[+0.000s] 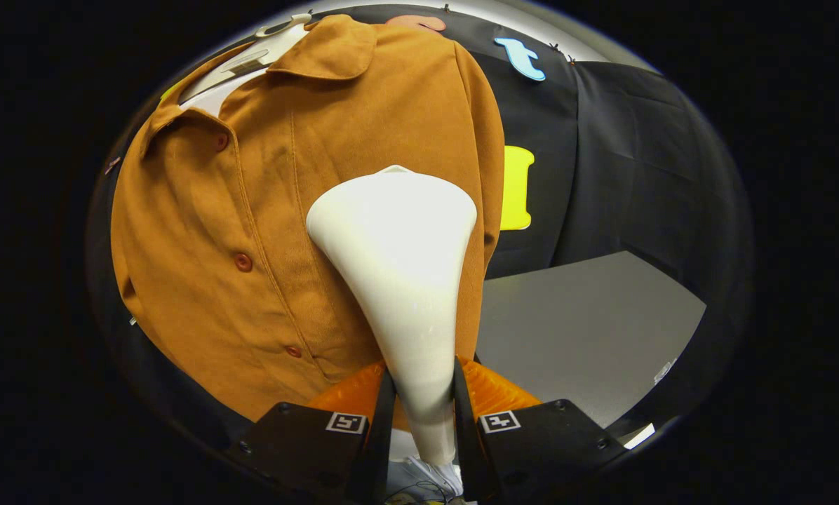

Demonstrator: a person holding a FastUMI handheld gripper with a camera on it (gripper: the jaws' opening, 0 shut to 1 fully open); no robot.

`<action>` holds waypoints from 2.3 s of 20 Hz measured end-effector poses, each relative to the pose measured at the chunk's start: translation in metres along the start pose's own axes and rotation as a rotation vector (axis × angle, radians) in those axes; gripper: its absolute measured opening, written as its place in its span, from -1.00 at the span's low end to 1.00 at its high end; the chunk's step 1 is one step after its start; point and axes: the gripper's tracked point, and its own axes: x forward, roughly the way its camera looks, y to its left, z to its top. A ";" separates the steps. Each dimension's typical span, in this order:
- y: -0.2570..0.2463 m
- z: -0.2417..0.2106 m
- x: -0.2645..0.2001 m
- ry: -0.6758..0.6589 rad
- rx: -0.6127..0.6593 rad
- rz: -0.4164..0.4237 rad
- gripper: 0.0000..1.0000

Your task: Iron the clothes twice with a garment steamer, once on the left side and once on the right side.

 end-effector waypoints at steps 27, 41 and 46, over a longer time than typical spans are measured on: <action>-0.022 -0.037 -0.046 0.061 0.024 -0.025 -0.11; 0.105 0.063 -0.148 -0.265 -0.015 0.211 -0.12; 0.140 0.055 -0.142 -0.241 -0.026 0.230 -0.12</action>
